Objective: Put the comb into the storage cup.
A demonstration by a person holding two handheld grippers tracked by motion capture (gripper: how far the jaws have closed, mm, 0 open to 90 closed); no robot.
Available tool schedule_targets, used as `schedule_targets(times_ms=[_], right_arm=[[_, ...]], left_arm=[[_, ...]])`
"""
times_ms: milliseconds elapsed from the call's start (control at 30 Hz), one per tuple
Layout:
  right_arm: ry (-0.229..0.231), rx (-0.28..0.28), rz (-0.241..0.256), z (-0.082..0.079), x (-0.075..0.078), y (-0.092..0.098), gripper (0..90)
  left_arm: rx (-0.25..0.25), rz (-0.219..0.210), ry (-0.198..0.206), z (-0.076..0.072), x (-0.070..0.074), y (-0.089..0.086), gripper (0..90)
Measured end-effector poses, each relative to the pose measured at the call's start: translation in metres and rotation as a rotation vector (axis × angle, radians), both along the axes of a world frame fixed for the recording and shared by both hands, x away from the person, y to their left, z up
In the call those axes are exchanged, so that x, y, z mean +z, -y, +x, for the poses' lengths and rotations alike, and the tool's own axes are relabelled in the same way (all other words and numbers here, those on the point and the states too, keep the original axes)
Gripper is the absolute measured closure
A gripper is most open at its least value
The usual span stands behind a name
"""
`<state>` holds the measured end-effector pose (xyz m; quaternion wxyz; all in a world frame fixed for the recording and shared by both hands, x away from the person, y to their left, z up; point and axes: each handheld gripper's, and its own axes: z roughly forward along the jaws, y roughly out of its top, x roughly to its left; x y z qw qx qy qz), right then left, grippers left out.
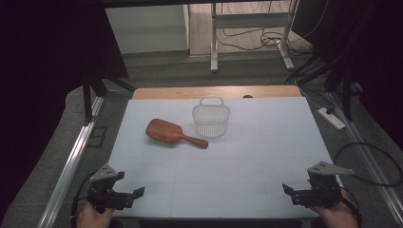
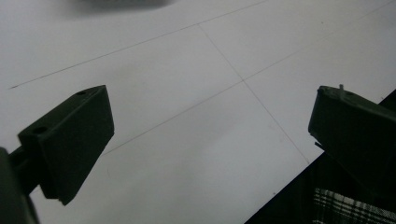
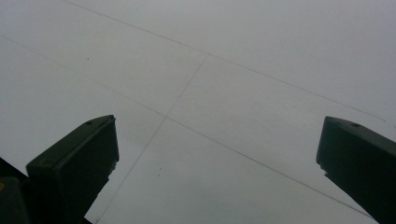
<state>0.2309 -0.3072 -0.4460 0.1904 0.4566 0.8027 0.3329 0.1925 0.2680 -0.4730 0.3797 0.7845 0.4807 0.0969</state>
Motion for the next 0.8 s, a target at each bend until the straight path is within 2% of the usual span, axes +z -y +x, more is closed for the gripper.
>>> schedule_targets(times_ms=[200,433,800], right_arm=[[-0.003,0.008,-0.003,0.0,0.0,0.0,0.0],[-0.004,0.014,-0.008,0.001,0.0,-0.001,0.0],[-0.008,0.013,-0.011,0.001,-0.001,-0.002,0.0]], left_arm=[[-0.012,-0.006,-0.006,0.006,0.0,0.002,1.4],[-0.023,0.015,-0.009,0.016,0.001,0.006,0.0],[-0.016,0.023,-0.019,0.029,0.005,0.012,0.0]])
